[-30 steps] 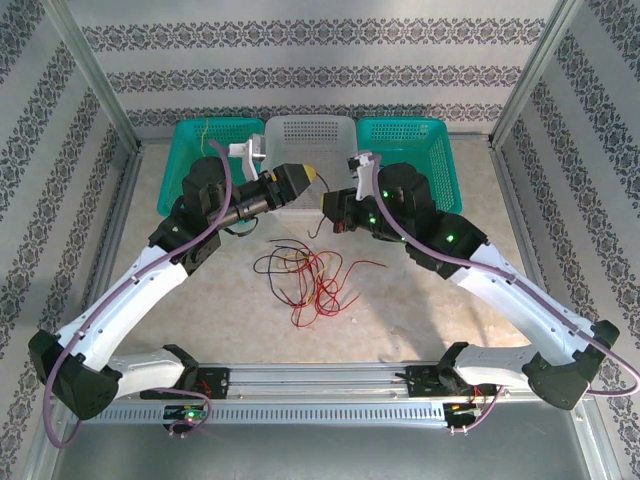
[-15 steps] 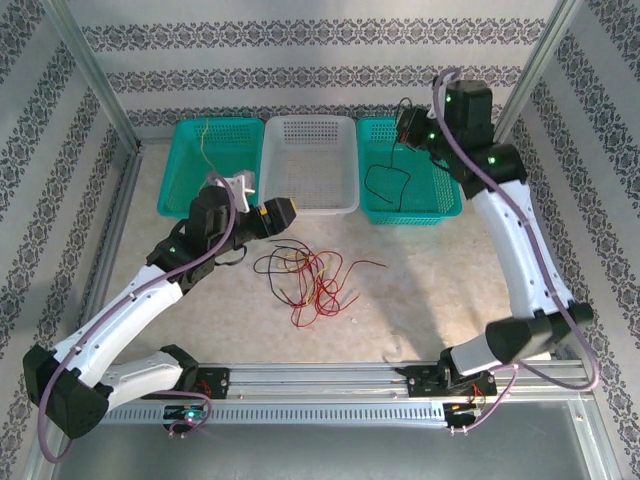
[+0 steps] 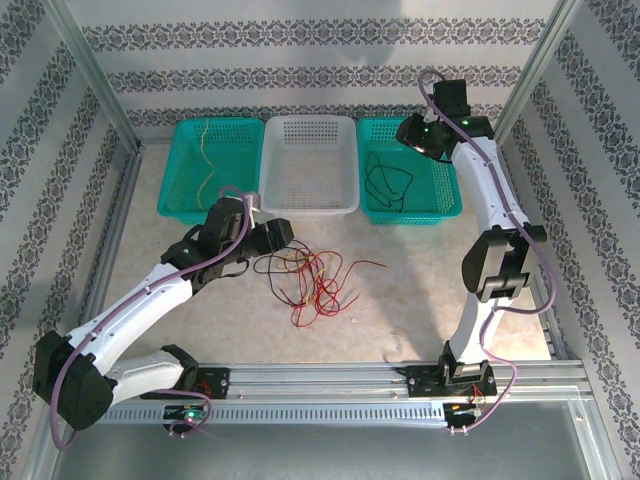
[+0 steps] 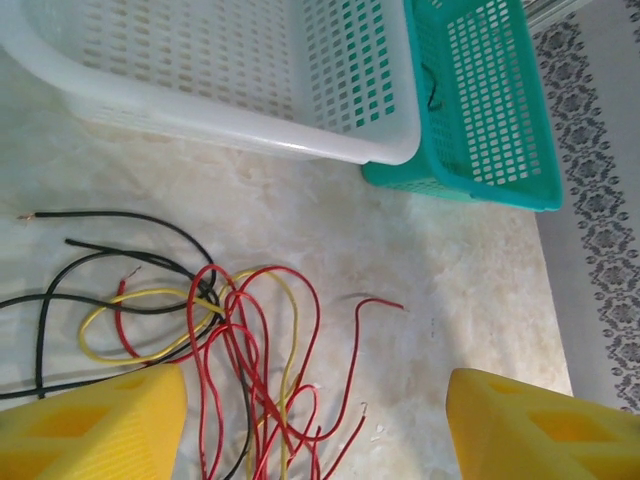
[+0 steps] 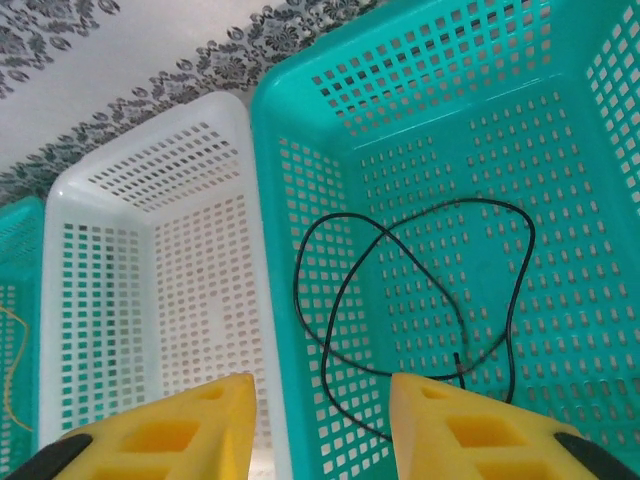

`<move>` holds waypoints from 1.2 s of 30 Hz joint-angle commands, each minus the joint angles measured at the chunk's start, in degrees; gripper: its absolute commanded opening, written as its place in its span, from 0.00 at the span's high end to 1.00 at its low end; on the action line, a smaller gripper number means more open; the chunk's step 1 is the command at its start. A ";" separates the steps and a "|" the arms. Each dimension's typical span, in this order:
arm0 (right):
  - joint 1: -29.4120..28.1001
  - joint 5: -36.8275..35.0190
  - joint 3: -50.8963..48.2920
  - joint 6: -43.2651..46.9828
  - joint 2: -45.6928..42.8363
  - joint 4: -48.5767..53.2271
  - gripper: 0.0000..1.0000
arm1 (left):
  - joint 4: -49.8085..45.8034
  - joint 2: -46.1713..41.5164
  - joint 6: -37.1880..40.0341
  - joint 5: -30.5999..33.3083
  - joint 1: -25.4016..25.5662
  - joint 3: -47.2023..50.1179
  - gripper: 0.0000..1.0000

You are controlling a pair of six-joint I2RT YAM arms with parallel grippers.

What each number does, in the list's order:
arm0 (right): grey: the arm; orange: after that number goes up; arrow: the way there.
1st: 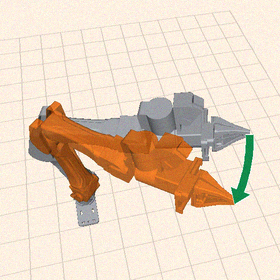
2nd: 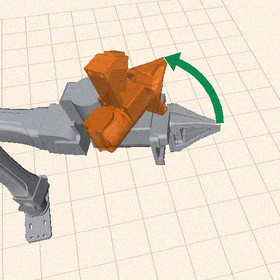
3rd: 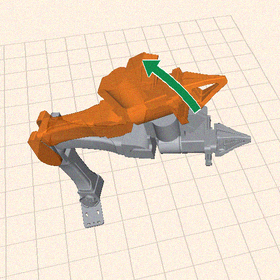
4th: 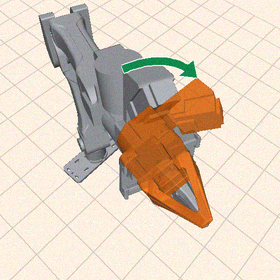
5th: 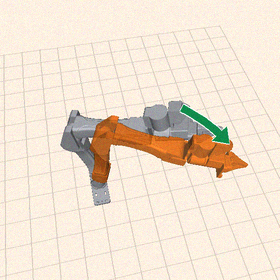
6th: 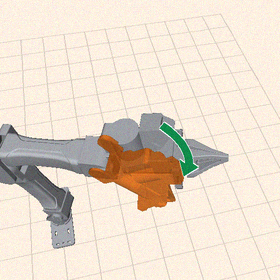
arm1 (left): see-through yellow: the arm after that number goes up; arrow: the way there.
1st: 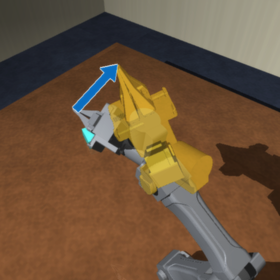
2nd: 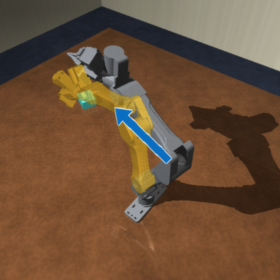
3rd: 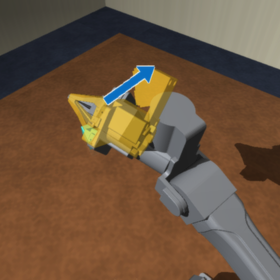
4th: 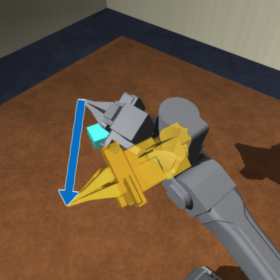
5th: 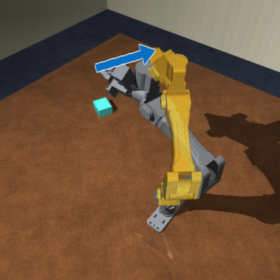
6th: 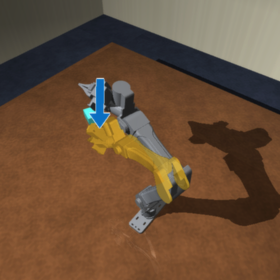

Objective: Untangle the cables

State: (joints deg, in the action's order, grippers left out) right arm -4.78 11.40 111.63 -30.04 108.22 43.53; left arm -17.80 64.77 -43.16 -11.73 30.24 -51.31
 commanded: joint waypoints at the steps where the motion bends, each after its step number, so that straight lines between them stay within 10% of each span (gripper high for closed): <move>1: -1.80 -1.75 -2.27 -0.52 -5.99 -0.15 0.57 | -5.66 -0.80 3.58 1.45 -0.66 -0.11 0.31; 18: -27.50 -12.50 -49.51 -12.64 -35.85 -7.32 0.46 | -4.67 6.26 3.46 -8.41 3.93 3.94 0.43; 36: -33.82 -6.39 -60.07 -22.84 -21.83 -21.04 0.58 | 0.46 11.06 5.04 -4.64 8.78 0.42 0.54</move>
State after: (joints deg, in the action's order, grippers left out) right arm -38.15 3.14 51.79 -50.98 83.88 26.13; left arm -20.51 77.78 -38.13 -19.22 38.52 -50.06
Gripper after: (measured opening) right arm 0.426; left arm 0.458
